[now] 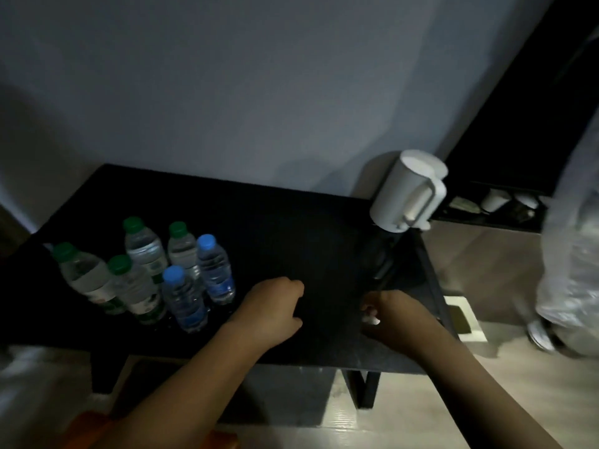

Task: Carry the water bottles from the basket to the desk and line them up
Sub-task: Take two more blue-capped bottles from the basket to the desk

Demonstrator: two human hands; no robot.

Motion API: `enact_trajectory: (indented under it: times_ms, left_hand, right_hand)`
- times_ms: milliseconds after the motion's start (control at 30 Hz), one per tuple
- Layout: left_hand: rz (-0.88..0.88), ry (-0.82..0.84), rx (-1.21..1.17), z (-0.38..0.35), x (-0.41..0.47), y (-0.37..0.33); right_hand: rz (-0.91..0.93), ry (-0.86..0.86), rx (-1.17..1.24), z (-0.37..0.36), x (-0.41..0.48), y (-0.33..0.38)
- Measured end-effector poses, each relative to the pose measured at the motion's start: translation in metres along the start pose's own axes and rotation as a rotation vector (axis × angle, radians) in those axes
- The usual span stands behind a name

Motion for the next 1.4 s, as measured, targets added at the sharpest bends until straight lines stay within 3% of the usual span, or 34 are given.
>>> enact_trajectory:
  times_ms: [400, 867, 1400]
  left_hand:
    - [-0.424, 0.139, 0.148, -0.038, 0.051, -0.213]
    - [-0.766, 0.18, 0.275, -0.099, 0.048, -0.433]
    - [-1.15, 0.241, 0.298, -0.141, 0.137, -0.624]
  right_hand:
    - [-0.411, -0.245, 0.219, 0.022, -0.151, -0.181]
    - [-0.783, -0.419, 0.463, 0.008, -0.327, -0.335]
    - [-1.077, -0.527, 0.553, 0.034, -0.357, -0.465]
Point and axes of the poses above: each hand's wrist, its own x-axis towards the middle knuckle, its own z-axis out of the back of the hand, y = z × x, the point moved 6 cm from there along x, towards the middle knuckle, and after that the axes turned 9 degrees about x, right-handed, at the moved point
